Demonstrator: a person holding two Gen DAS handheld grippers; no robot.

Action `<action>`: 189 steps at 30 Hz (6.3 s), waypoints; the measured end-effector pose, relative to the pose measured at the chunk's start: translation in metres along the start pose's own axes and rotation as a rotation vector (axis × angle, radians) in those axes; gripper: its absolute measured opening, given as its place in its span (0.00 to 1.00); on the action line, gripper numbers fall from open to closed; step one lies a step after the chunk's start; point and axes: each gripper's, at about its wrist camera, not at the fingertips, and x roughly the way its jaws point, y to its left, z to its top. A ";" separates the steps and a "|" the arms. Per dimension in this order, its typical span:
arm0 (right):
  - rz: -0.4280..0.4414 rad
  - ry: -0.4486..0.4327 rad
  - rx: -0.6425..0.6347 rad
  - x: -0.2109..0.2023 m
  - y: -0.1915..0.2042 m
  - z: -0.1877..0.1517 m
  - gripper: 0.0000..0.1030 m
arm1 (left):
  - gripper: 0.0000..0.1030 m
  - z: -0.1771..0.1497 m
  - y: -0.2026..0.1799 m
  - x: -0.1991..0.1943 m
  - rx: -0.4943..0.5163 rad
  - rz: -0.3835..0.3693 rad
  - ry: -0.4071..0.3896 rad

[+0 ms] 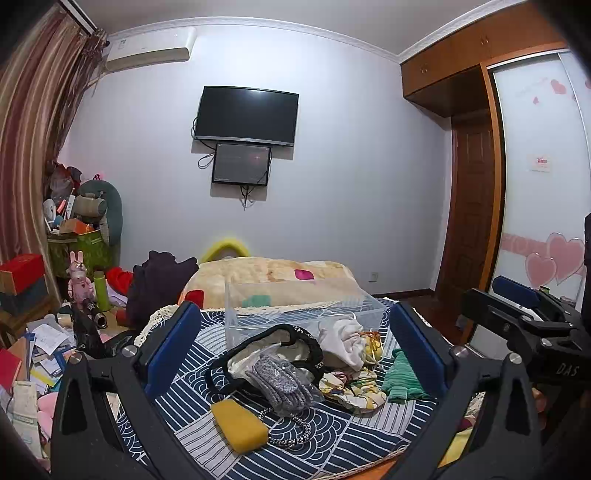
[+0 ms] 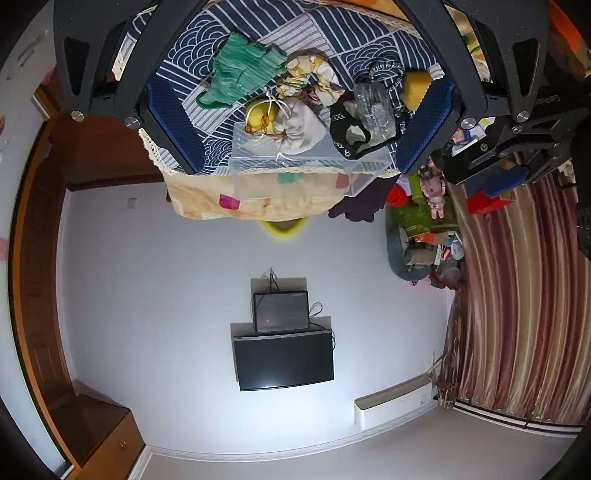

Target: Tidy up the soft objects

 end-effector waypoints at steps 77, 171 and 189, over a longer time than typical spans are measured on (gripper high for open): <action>-0.077 0.451 0.107 0.088 -0.065 -0.086 0.40 | 0.47 -0.103 0.062 0.096 -0.078 0.075 0.457; 0.008 0.377 -0.130 0.185 -0.035 0.012 0.46 | 0.64 0.014 0.038 0.216 0.046 -0.025 0.467; 0.048 0.309 -0.095 0.130 -0.035 -0.002 0.50 | 0.81 0.002 0.042 0.151 0.052 -0.006 0.403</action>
